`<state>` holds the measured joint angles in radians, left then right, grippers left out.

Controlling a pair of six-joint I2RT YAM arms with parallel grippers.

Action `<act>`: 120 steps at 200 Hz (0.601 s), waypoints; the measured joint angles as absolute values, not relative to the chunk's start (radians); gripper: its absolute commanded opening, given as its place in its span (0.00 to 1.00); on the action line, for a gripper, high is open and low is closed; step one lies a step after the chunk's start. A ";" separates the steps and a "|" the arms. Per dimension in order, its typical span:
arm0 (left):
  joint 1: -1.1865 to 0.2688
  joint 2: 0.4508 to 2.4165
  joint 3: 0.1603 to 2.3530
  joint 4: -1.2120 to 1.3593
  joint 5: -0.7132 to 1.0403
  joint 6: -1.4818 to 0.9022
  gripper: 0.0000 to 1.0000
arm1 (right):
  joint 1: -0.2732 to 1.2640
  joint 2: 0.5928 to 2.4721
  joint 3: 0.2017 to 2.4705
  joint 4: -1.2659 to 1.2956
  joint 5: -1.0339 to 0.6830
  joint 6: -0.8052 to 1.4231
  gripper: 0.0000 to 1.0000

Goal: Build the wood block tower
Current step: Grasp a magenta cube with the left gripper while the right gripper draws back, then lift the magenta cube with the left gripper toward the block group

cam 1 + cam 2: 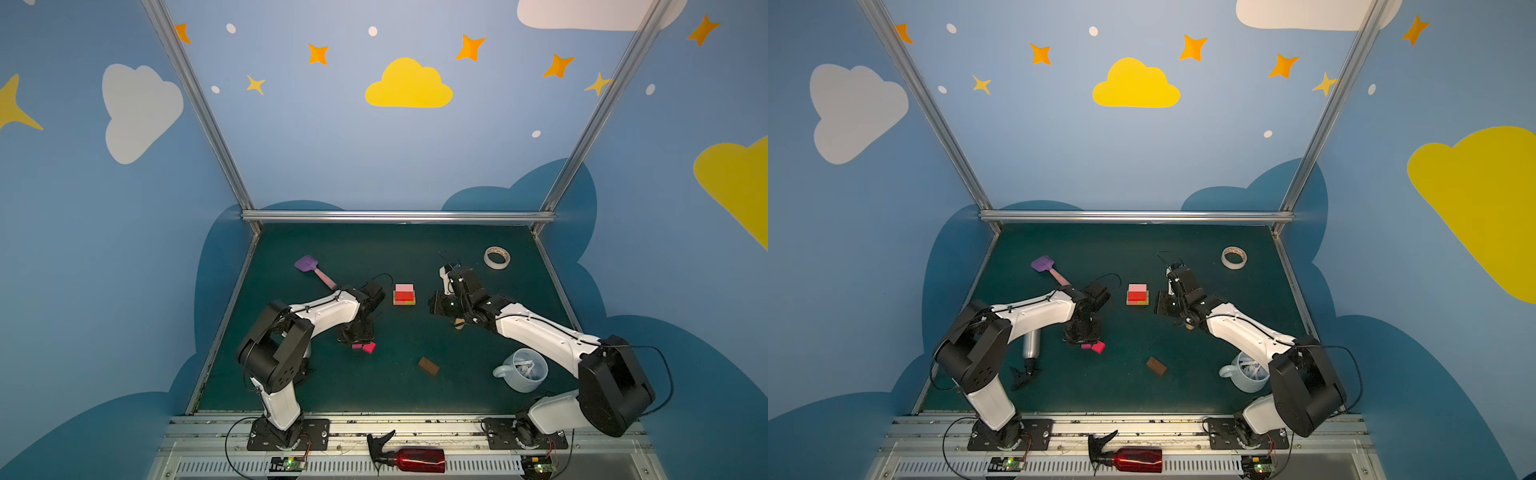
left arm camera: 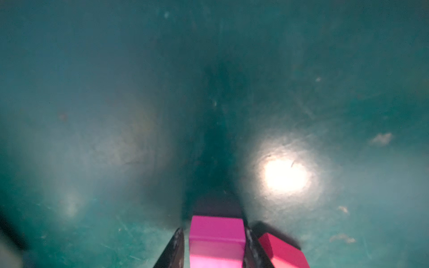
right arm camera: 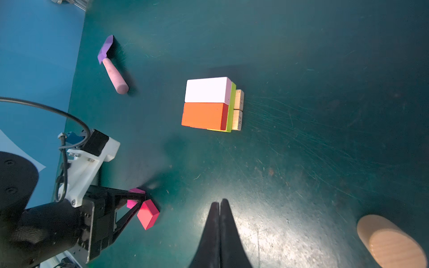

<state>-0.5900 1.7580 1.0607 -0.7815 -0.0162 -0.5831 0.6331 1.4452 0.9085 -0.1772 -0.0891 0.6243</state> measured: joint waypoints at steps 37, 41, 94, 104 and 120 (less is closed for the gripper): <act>-0.590 1.758 1.061 -0.781 -0.011 -0.586 0.40 | 0.633 1.449 0.908 -0.178 -0.089 0.624 0.00; -0.590 1.758 1.061 -0.781 -0.010 -0.587 0.39 | 0.633 1.449 0.908 -0.177 -0.089 0.624 0.00; -0.590 1.750 1.056 -0.777 -0.008 -0.599 0.32 | 0.637 1.455 0.908 -0.176 -0.089 0.625 0.00; -0.590 1.747 1.054 -0.776 -0.008 -0.603 0.31 | 0.638 1.458 0.908 -0.176 -0.089 0.625 0.00; -0.590 1.743 1.050 -0.774 -0.007 -0.606 0.28 | 0.638 1.460 0.908 -0.177 -0.089 0.625 0.00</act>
<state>-0.5903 1.7432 1.0500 -0.7738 -0.0074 -0.6064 0.6384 1.4597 0.9085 -0.1768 -0.0891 0.6250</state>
